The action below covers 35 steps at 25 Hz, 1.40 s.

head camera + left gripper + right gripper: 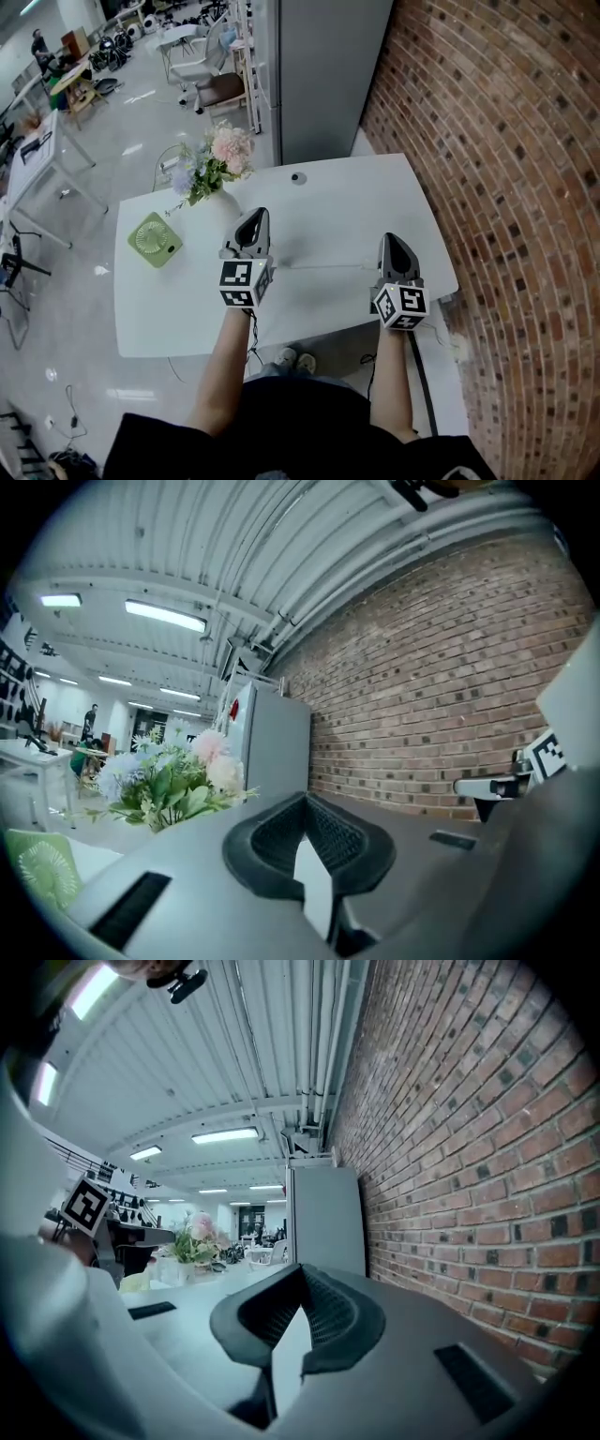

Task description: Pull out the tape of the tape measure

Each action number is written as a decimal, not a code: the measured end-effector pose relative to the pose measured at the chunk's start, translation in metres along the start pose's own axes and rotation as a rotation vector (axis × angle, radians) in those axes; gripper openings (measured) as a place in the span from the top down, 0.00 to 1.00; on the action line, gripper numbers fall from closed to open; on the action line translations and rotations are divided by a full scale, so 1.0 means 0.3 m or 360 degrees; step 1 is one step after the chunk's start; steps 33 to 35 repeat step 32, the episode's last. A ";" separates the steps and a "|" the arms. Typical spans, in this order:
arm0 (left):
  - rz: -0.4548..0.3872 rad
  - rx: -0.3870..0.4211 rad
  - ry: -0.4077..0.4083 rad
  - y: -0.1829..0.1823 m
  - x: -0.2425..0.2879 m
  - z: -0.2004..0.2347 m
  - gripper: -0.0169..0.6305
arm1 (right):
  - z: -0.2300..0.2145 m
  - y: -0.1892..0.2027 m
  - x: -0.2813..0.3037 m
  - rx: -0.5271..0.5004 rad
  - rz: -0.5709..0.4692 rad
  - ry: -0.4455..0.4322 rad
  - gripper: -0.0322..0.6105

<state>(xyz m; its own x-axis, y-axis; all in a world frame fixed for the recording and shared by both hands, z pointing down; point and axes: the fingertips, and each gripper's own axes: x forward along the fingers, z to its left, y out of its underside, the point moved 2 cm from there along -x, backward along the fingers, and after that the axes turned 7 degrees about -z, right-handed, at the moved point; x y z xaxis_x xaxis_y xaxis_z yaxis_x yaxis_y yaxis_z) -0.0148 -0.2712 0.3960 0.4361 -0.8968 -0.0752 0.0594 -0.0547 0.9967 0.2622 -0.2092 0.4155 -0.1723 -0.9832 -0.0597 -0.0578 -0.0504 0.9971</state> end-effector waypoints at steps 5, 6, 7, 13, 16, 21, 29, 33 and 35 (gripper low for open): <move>0.0007 0.0023 0.0051 0.004 -0.029 -0.029 0.94 | 0.031 -0.013 -0.020 0.0005 -0.0024 -0.0011 0.95; 0.0008 0.0020 0.0055 0.008 -0.033 -0.030 0.94 | 0.034 -0.011 -0.020 0.0000 -0.0019 -0.0013 0.95; 0.0011 0.0017 0.0058 0.013 -0.036 -0.030 0.94 | 0.035 -0.008 -0.023 -0.0006 -0.0011 -0.0013 0.95; 0.0026 0.0035 0.0090 0.023 -0.052 -0.041 0.94 | 0.028 -0.003 -0.034 0.0000 0.0000 -0.0002 0.95; 0.0033 0.0049 0.0103 0.026 -0.057 -0.044 0.94 | 0.037 -0.003 -0.032 -0.0004 0.0004 -0.0018 0.95; 0.0045 0.0055 0.0110 0.032 -0.063 -0.045 0.94 | 0.048 0.001 -0.033 -0.0017 0.0018 -0.0033 0.95; 0.0063 0.0070 0.0133 0.044 -0.062 -0.057 0.94 | 0.065 0.009 -0.029 -0.0042 0.0032 -0.0058 0.95; 0.0067 0.0078 0.0140 0.046 -0.059 -0.060 0.94 | 0.067 0.014 -0.027 -0.0038 0.0034 -0.0059 0.95; 0.0067 0.0078 0.0140 0.046 -0.059 -0.060 0.94 | 0.067 0.014 -0.027 -0.0038 0.0034 -0.0059 0.95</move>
